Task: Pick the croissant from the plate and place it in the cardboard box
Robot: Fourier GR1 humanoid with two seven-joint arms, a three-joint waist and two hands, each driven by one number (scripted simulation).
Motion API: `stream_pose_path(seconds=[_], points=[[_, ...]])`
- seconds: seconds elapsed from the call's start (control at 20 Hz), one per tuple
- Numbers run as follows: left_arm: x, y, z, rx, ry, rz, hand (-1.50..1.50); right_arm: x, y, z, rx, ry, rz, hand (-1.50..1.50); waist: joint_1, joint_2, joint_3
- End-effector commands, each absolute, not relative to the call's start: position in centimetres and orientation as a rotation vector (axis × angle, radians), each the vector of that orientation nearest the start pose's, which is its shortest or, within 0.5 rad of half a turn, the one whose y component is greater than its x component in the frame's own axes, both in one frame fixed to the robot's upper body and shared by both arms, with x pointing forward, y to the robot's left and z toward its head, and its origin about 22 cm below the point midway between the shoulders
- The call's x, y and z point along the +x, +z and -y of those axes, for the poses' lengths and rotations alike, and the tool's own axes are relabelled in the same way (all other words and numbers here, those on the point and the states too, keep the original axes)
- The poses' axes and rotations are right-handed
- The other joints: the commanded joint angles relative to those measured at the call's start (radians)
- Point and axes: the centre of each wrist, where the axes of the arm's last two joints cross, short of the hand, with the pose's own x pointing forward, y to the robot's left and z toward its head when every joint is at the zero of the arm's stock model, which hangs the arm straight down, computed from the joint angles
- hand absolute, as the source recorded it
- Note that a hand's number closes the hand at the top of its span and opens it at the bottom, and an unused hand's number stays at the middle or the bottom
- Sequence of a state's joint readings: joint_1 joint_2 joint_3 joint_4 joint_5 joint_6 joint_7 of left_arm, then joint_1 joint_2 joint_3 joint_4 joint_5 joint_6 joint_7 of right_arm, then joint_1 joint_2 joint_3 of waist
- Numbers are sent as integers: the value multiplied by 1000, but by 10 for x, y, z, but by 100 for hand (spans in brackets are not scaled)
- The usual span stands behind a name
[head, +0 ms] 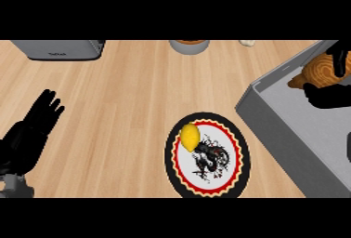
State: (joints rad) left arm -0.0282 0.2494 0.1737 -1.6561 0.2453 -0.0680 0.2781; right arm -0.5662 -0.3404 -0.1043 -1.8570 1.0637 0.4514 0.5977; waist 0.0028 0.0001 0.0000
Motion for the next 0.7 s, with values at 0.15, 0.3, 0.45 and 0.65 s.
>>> stream_pose_path(seconds=[0.15,0.3,0.45,0.65], points=[[241,50,-316,61,48,1435,0,311,181,290,-1353,690,1324,150,0,1,0],[259,54,-315,40,50,1449,0,332,168,288,-1315,712,1311,150,1,2,0],[242,41,-310,41,34,1438,0,325,144,301,-1217,716,1259,150,2,1,0],[251,61,-334,44,51,1433,0,338,116,309,-1177,687,1050,150,6,2,0]])
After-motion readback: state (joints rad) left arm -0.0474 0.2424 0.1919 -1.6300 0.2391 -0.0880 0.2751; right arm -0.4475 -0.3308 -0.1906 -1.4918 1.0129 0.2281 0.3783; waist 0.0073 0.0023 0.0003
